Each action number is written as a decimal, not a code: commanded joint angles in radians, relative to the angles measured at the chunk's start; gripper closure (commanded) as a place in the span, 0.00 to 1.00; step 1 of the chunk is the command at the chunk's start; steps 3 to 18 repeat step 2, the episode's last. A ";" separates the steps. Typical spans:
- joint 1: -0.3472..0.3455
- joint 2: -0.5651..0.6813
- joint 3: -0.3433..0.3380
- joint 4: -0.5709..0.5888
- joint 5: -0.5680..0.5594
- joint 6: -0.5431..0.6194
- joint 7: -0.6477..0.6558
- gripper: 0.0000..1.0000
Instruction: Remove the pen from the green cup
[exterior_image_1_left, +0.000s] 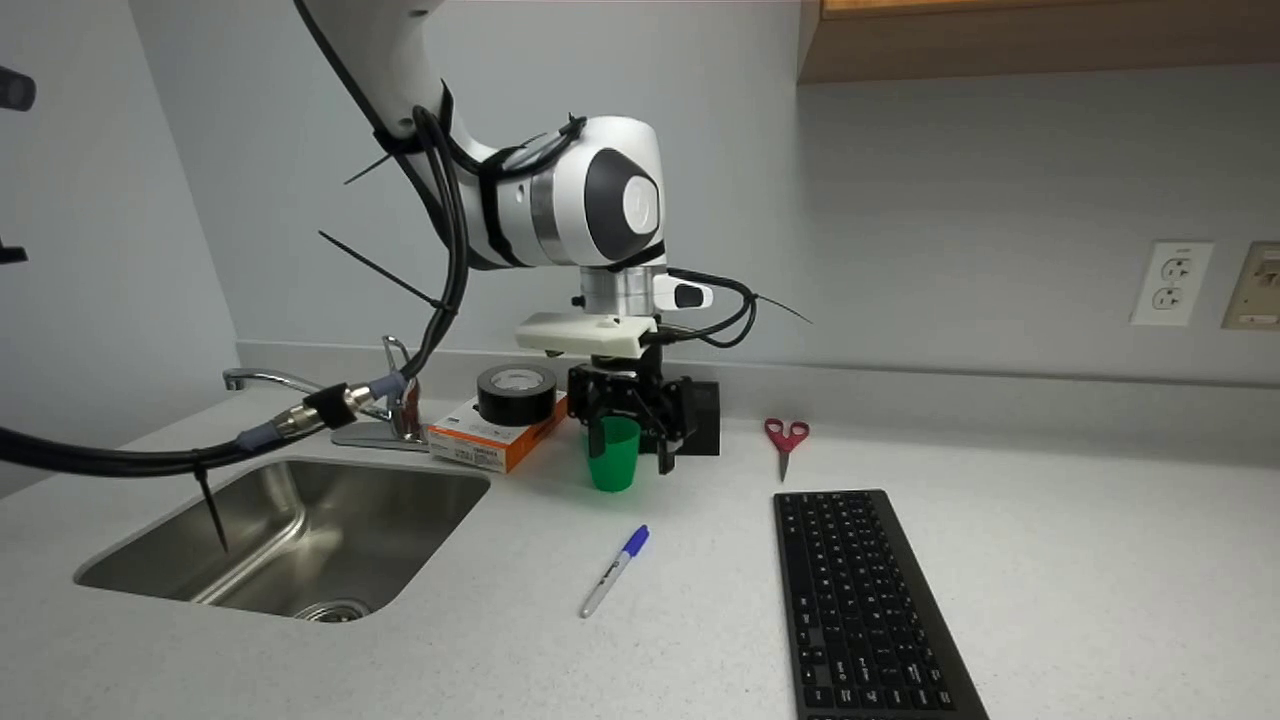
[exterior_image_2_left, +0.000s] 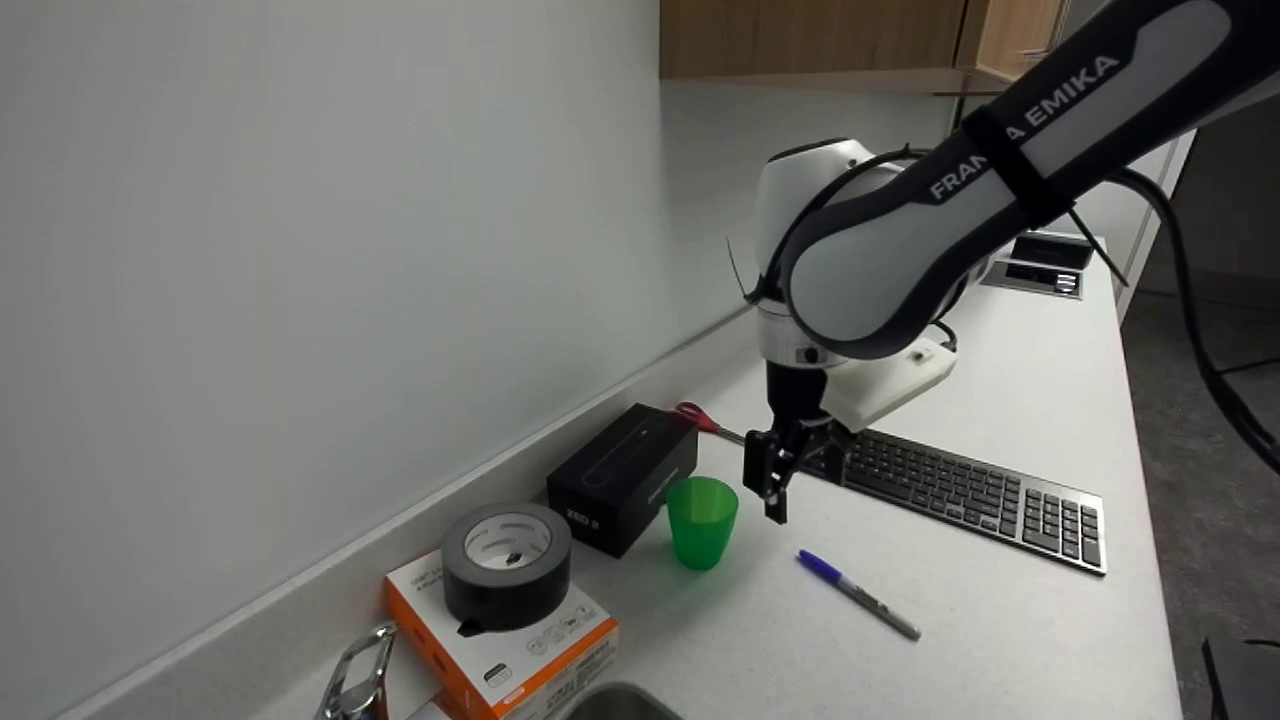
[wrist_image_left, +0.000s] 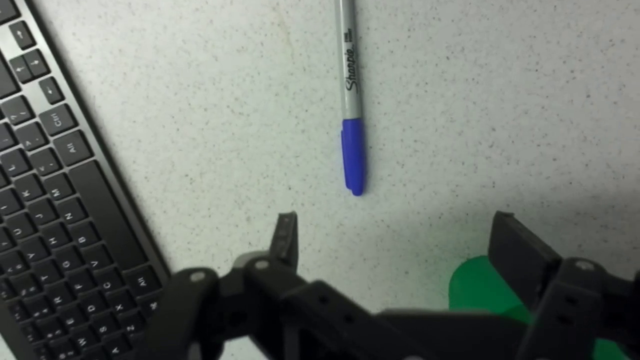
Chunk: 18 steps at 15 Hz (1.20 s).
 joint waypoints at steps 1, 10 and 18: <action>-0.004 0.000 0.004 0.002 -0.002 -0.002 0.001 0.00; -0.004 0.000 0.004 0.002 -0.002 -0.002 0.001 0.00; -0.004 0.000 0.004 0.002 -0.002 -0.002 0.001 0.00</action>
